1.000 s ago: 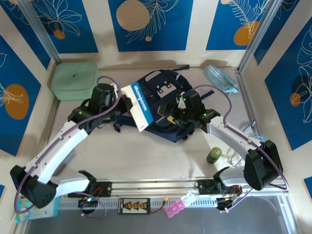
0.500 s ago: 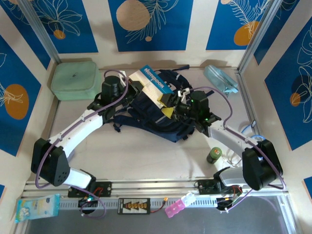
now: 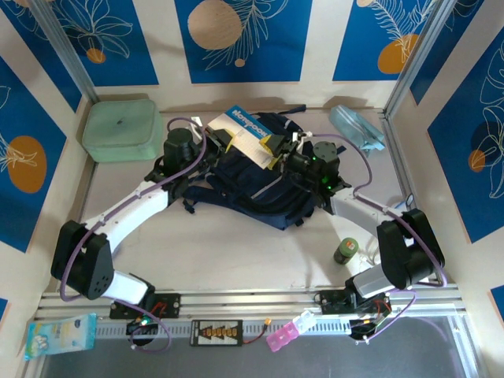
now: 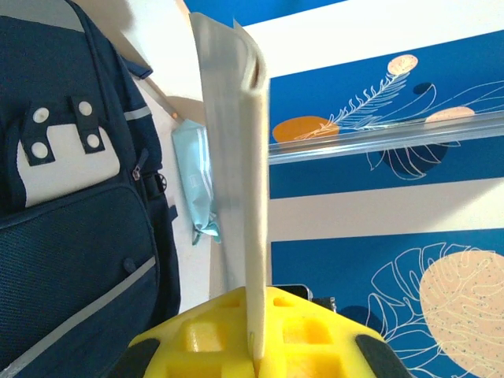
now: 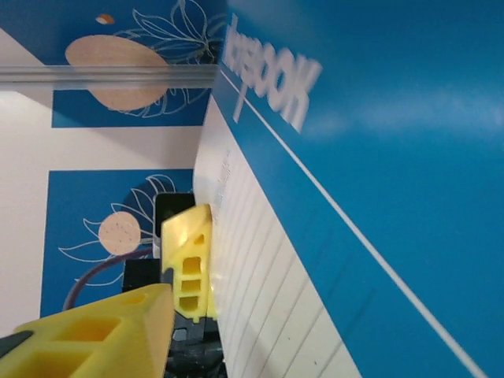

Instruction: Pack books, pencil case, and school supplies into a backpack

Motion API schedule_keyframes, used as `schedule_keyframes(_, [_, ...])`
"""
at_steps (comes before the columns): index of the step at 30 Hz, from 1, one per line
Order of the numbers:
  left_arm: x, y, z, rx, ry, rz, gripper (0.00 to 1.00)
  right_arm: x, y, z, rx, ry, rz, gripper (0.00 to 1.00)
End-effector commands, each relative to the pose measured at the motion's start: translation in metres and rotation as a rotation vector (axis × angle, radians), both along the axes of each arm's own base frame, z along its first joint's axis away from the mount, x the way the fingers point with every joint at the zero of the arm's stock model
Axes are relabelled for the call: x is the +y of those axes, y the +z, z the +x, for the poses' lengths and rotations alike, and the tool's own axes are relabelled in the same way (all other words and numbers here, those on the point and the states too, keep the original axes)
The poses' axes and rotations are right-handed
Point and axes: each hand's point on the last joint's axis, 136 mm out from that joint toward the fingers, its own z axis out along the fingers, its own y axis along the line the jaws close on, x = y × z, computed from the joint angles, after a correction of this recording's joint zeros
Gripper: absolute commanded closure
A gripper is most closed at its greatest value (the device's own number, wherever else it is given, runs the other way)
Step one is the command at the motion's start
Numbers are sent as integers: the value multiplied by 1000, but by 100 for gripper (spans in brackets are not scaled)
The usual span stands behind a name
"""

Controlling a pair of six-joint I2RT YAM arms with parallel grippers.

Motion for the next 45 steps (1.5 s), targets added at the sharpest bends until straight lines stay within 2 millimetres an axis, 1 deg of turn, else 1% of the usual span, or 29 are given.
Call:
schedule_keyframes(1, [3, 20, -2, -55, -6, -38, 100, -9, 12, 4, -25, -26, 42, 51])
schedule_keyframes(6, [3, 18, -4, -55, -17, -17, 100, -7, 14, 4, -36, -13, 25, 64])
schedule_keyframes(12, [4, 12, -7, -44, -23, 30, 100, -8, 6, 4, -19, -12, -11, 88])
schedule_keyframes(13, [4, 10, -8, -42, -26, 45, 97, -8, 4, 4, -16, -16, -23, 91])
schedule_keyframes(15, [4, 7, -10, -46, -38, 90, 79, -10, 0, 2, -9, -18, -58, 97])
schedule_keyframes(17, [3, 2, -13, -51, -70, 161, 57, -15, -5, -1, 0, -28, -112, 99])
schedule_keyframes(18, [2, 0, -15, -53, -86, 200, 50, -18, -8, -2, 7, -33, -141, 100])
schedule_keyframes(19, [1, -7, -17, -53, -112, 263, 41, -23, -10, -4, 11, -44, -178, 100])
schedule_keyframes(20, [-1, -14, -21, -52, -136, 325, 35, -29, -13, -6, 15, -55, -217, 100])
schedule_keyframes(22, [-4, -29, -27, -56, -193, 457, 25, -43, -17, -10, 25, -83, -284, 100])
schedule_keyframes(24, [-10, -44, -34, -61, -261, 571, 17, -59, -18, -14, 26, -113, -345, 100])
schedule_keyframes(26, [-19, -61, -41, -66, -339, 682, 9, -79, -21, -19, 41, -150, -411, 100])
schedule_keyframes(27, [-21, -66, -43, -70, -365, 727, 5, -89, -21, -21, 41, -167, -437, 100])
schedule_keyframes(29, [-33, -80, -48, -80, -436, 822, 0, -111, -22, -27, 53, -213, -507, 100])
schedule_keyframes(30, [-40, -84, -49, -92, -467, 866, 0, -118, -22, -29, 56, -227, -527, 100])
schedule_keyframes(32, [-58, -90, -53, -136, -532, 954, 0, -140, -26, -36, 81, -270, -585, 100])
schedule_keyframes(33, [-65, -96, -54, -143, -558, 995, 0, -149, -26, -39, 91, -285, -603, 100])
schedule_keyframes(35, [-85, -103, -56, -191, -620, 1078, 0, -168, -28, -46, 113, -325, -638, 100])
schedule_keyframes(37, [-104, -112, -57, -239, -671, 1156, 0, -183, -27, -52, 120, -365, -658, 100])
schedule_keyframes(41, [-137, -137, -60, -293, -787, 1280, 2, -205, -30, -62, 148, -417, -676, 100])
schedule_keyframes(45, [-155, -160, -55, -280, -849, 1363, 12, -223, -31, -69, 175, -459, -694, 100])
